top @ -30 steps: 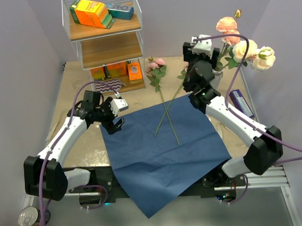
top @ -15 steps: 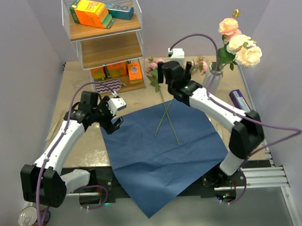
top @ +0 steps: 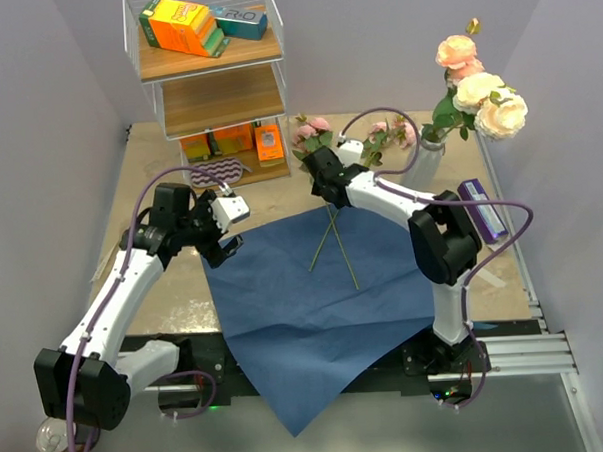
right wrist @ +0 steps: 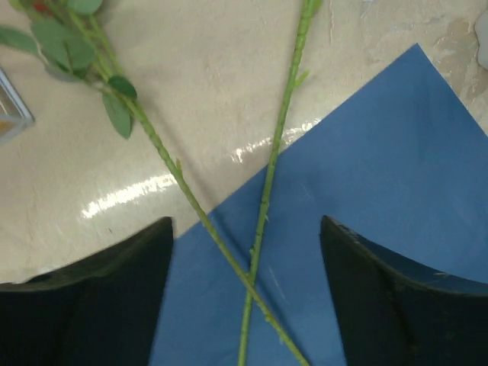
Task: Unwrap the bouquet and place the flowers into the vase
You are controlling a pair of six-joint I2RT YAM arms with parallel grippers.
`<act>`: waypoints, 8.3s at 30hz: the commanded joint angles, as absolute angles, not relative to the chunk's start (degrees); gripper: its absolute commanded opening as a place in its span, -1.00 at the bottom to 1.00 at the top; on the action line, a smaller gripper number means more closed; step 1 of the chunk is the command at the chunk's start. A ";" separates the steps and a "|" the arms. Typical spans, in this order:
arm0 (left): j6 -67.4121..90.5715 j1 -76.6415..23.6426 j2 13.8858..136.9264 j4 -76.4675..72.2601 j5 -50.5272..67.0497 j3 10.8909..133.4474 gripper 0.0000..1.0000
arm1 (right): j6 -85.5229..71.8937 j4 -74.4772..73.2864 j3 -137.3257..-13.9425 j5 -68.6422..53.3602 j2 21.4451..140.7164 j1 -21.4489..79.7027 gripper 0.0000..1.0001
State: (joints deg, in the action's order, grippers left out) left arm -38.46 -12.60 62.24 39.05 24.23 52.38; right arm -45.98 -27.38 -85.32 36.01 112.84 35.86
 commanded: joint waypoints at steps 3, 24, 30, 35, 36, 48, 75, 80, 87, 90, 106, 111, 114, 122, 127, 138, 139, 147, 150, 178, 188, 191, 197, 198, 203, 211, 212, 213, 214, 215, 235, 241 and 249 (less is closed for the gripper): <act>-40.87 -12.13 62.05 38.32 24.61 54.14 0.99 | -56.51 -37.10 -95.36 42.98 119.53 34.28 0.41; -40.26 -12.13 66.36 38.76 24.08 53.26 0.99 | -28.57 -15.74 -87.37 32.17 120.85 33.31 0.28; -40.34 -12.13 66.53 38.23 23.82 52.56 0.99 | -25.84 -12.49 -86.40 28.58 120.76 33.40 0.17; -40.87 -12.13 66.27 37.88 23.03 51.59 0.99 | -23.82 -10.99 -87.01 26.11 120.59 33.31 0.11; -40.96 -12.13 66.27 37.79 22.94 51.50 1.00 | -23.64 -9.51 -86.75 25.23 120.24 33.31 0.11; -41.04 -12.13 65.92 37.09 22.15 50.36 0.99 | -18.81 -12.13 -94.39 18.81 127.35 32.61 0.11; -39.55 -12.13 66.79 35.95 21.71 50.36 0.99 | -12.58 8.34 -74.64 21.27 99.16 34.71 -1.00; -39.46 -12.13 66.80 35.95 22.15 50.71 0.99 | -7.04 11.69 -71.63 23.90 90.10 37.26 -1.00; -39.99 -12.13 66.18 36.38 22.32 50.01 0.99 | 12.54 17.92 -79.96 27.85 81.39 37.53 -1.00; -40.52 -12.13 66.36 37.53 23.46 50.18 0.99 | 24.93 29.49 -82.18 32.15 82.52 37.44 -1.00; -40.34 -12.13 68.55 37.71 25.58 52.91 0.99 | 58.36 77.96 -90.35 34.54 96.59 30.42 -1.00; -40.95 -12.13 69.69 37.79 25.58 53.26 0.99 | 57.66 80.77 -93.95 34.98 98.96 28.30 -1.00; -41.22 -12.13 71.19 37.88 25.49 53.88 0.99 | 56.69 79.54 -96.32 33.75 99.66 27.86 -1.00; -41.22 -12.13 72.07 37.35 25.93 52.91 0.99 | 57.04 79.63 -99.76 31.29 100.55 27.51 -1.00; -41.49 -12.13 72.07 37.88 26.10 52.73 0.99 | 60.46 82.35 -96.95 29.27 100.63 26.81 -1.00; -42.01 -12.13 71.89 37.36 27.24 51.85 0.99 | 61.61 89.90 -96.94 31.81 103.18 25.75 -1.00; -41.84 -12.13 72.76 37.35 27.68 52.03 0.99 | 61.61 90.52 -96.94 31.99 103.27 25.66 -1.00; -42.45 -12.13 73.65 38.23 27.34 53.43 0.99 | 61.35 94.39 -95.81 33.22 104.24 25.14 -1.00; -42.36 -12.04 73.92 38.23 26.98 53.88 0.99 | 61.70 96.06 -93.79 34.10 103.80 25.14 -1.00; -43.07 -12.04 65.74 40.95 25.22 52.38 0.99 | 79.63 103.71 -82.45 65.90 100.37 25.14 0.26; -42.45 -12.04 64.16 43.06 26.01 54.05 0.99 | 63.39 75.04 -81.39 78.55 95.81 27.33 0.60; -42.19 -12.04 63.72 43.33 26.19 54.40 0.99 | 48.91 60.17 -79.29 80.07 90.37 28.99 0.61; -41.05 -12.13 63.55 43.59 26.81 55.72 0.99 | 4.22 2.82 -81.92 63.29 78.32 31.72 0.93; -40.96 -12.13 63.63 43.51 26.81 55.90 0.99 | 5.78 2.29 -80.70 61.45 77.70 32.42 0.98; -38.85 -12.13 64.42 43.42 27.33 58.61 0.99 | 10.63 -2.97 -85.59 61.08 80.41 34.89 0.98; -36.39 -12.13 64.69 42.81 26.29 59.76 0.99 | 14.14 -5.81 -98.88 58.27 80.16 37.52 0.98; -36.30 -12.13 65.21 43.06 25.93 60.20 1.00 | 14.93 -5.10 -99.83 56.71 79.72 37.53 0.98; -36.21 -12.13 65.65 43.50 25.32 60.73 0.99 | 15.12 -5.71 -100.80 55.99 79.37 37.53 0.98; -36.21 -12.13 65.92 44.11 25.31 61.86 0.99 | 14.94 -6.76 -102.03 55.38 79.54 37.62 0.98; -36.21 -12.13 66.27 44.99 25.23 62.14 0.99 | 14.42 -9.38 -104.74 54.59 79.98 37.70 0.98; -33.67 -12.04 60.39 37.73 25.14 61.79 0.99 | 63.13 26.30 -130.94 78.57 107.39 66.53 0.98; -29.97 -11.51 57.48 35.07 25.04 61.70 0.99 | 6.45 -27.34 -126.43 64.89 108.11 62.68 0.98; -33.74 -11.25 57.74 40.24 29.79 62.66 0.99 | -23.09 -34.44 -97.65 51.52 106.43 49.24 0.90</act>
State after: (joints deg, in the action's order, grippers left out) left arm -32.21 -11.68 57.65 38.59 27.33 60.62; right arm -1.15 -24.62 -104.47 57.45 106.69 54.96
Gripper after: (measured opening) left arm 0.994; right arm 0.983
